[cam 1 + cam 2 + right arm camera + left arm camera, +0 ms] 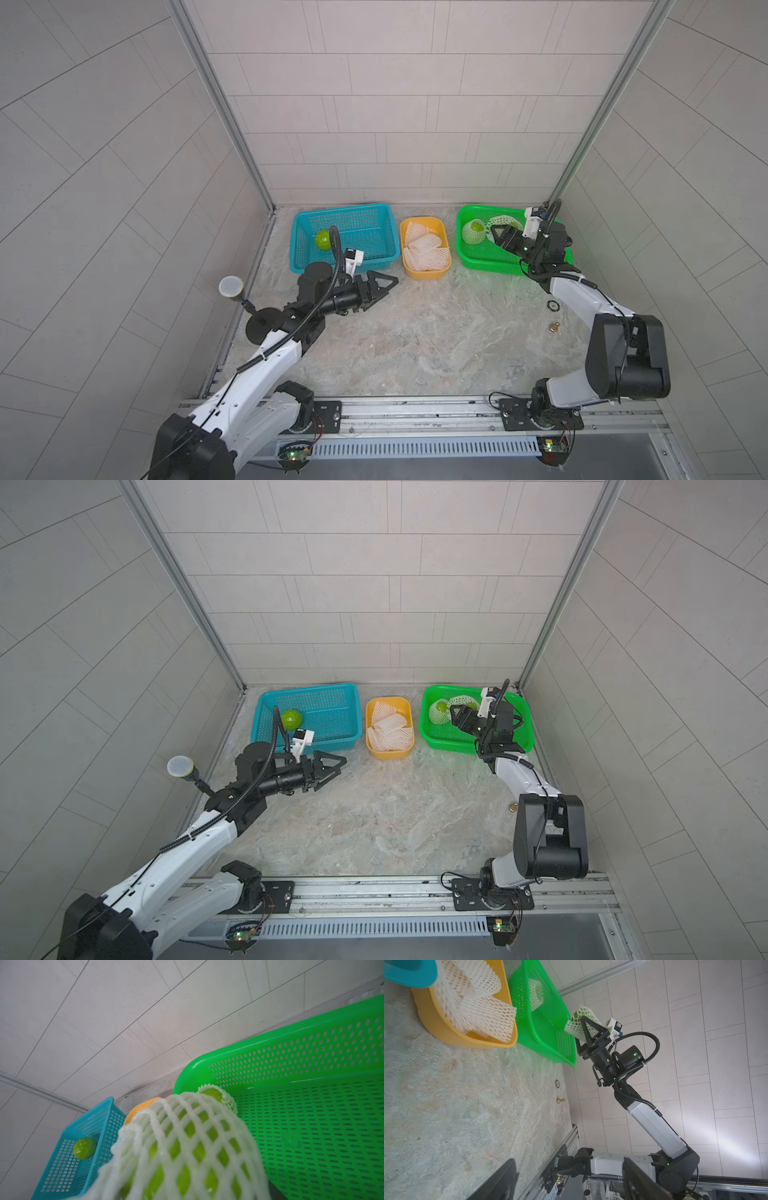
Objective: Sleeve custard apples in foam nets
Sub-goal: Place the custard apple in the basket.
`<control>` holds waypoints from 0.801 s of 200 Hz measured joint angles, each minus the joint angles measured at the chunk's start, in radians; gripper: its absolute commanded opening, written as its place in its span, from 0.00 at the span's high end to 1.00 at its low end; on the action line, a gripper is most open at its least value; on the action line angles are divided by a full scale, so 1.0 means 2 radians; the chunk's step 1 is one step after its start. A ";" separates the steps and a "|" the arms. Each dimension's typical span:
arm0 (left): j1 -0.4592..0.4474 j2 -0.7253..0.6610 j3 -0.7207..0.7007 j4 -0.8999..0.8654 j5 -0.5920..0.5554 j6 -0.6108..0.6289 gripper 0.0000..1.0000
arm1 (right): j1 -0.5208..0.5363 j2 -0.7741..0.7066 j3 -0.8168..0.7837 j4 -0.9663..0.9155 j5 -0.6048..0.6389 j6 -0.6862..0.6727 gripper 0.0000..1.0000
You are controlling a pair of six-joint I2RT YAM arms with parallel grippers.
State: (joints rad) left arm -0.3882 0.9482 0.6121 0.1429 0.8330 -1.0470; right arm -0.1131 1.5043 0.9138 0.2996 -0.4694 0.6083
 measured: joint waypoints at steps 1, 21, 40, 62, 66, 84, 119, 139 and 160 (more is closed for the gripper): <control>0.000 0.000 0.000 0.000 0.000 0.000 0.16 | -0.002 0.004 0.001 0.002 -0.001 0.002 0.21; 0.000 0.003 0.000 0.003 0.000 0.000 0.16 | -0.020 0.052 0.018 0.036 -0.013 0.027 0.21; 0.000 0.010 0.000 0.005 0.000 -0.002 0.16 | -0.034 0.098 0.033 0.060 -0.019 0.049 0.22; 0.000 0.018 0.000 0.006 -0.002 -0.004 0.17 | -0.043 0.147 0.055 0.071 -0.022 0.067 0.22; 0.000 0.019 0.000 0.006 -0.002 -0.004 0.16 | -0.043 0.154 0.060 0.072 -0.022 0.070 0.22; 0.000 0.023 0.000 0.009 -0.003 -0.005 0.16 | -0.043 0.189 0.083 0.072 -0.023 0.083 0.22; 0.000 0.031 0.000 0.013 -0.005 -0.005 0.16 | -0.043 0.239 0.120 0.073 -0.023 0.107 0.22; 0.000 0.035 0.000 0.013 -0.006 -0.005 0.16 | -0.043 0.262 0.138 0.070 -0.023 0.121 0.22; 0.000 0.038 -0.001 0.013 -0.006 -0.005 0.16 | -0.043 0.282 0.154 0.064 -0.023 0.133 0.22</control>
State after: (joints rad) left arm -0.3885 1.0245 0.6106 0.1692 0.8207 -1.0576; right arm -0.1993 2.0682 1.2228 0.4278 -0.5152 0.8745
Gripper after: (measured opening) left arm 0.834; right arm 0.783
